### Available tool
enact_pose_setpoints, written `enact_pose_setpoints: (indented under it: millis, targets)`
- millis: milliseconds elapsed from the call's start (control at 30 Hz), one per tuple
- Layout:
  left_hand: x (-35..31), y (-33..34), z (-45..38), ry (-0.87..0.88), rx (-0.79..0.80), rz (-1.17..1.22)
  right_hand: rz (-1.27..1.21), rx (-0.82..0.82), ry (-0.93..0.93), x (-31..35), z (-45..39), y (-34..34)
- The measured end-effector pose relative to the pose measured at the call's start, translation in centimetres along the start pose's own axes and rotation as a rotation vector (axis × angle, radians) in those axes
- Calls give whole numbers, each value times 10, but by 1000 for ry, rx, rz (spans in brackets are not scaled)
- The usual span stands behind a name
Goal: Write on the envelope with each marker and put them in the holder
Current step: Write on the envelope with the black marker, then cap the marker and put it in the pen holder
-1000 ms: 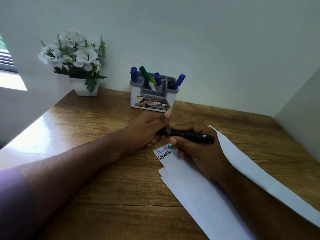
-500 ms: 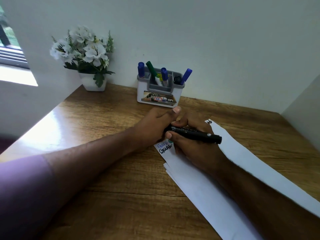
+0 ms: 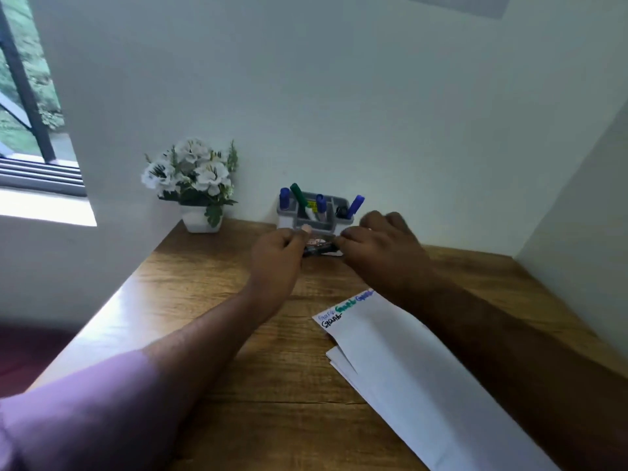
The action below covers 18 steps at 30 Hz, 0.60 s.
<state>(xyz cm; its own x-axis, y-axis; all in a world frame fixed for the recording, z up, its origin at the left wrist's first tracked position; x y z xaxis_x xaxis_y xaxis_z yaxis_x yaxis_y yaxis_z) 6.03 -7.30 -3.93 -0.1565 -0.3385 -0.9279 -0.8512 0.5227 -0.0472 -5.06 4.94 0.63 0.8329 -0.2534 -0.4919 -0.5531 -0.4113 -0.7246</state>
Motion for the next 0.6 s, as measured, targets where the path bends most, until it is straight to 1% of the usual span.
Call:
enact_pose_setpoints:
  millis: [67, 133, 167, 200, 267, 300, 333, 367, 433, 467, 600]
  targets:
    - [-9, -5, 4, 5, 0, 106, -40, -35, -63, 9, -20, -1]
    - [-18, -9, 6, 8, 75, 219, -109, -46, -82, 11, -37, -5]
    - [-21, -12, 5, -20, 104, 304, -145, -49, -59, 8, -43, -8]
    - [-22, -17, 1, -56, 119, 399, -223, -55, 14, 5, -49, -12]
    - [-15, -28, -10, -84, 62, 491, -485, -109, 259, -6, -60, -21]
    - [-10, -32, -13, -58, 15, 455, -657, -124, 378, -11, -66, -26]
    - [-3, -36, -16, -15, -30, 366, -813, -142, 451, -14, -72, -31]
    - [4, -38, -19, 33, -68, 237, -912, -179, 472, -17, -79, -35]
    - [18, -39, -24, 92, -108, -16, -959, -252, 440, -19, -92, -39]
    - [23, -39, -27, 96, -112, -86, -960, -274, 427, -20, -99, -39]
    - [27, -37, -34, 89, -41, -140, -1038, -239, 422, -17, -125, -25]
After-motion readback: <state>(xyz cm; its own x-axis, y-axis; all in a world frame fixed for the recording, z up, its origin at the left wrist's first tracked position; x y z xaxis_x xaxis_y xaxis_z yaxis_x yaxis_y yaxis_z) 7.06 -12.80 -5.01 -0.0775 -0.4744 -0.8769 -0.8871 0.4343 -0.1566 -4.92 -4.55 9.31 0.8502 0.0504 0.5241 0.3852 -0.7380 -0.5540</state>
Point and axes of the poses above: each hand's wrist, its own z-axis away from the middle knuckle, its own y-axis out of the palm, x = y × z, the point moved 1 cm from there along -z, towards the middle knuckle, and after that the axes turned 4 degrees about y, right-handed, at the moved point
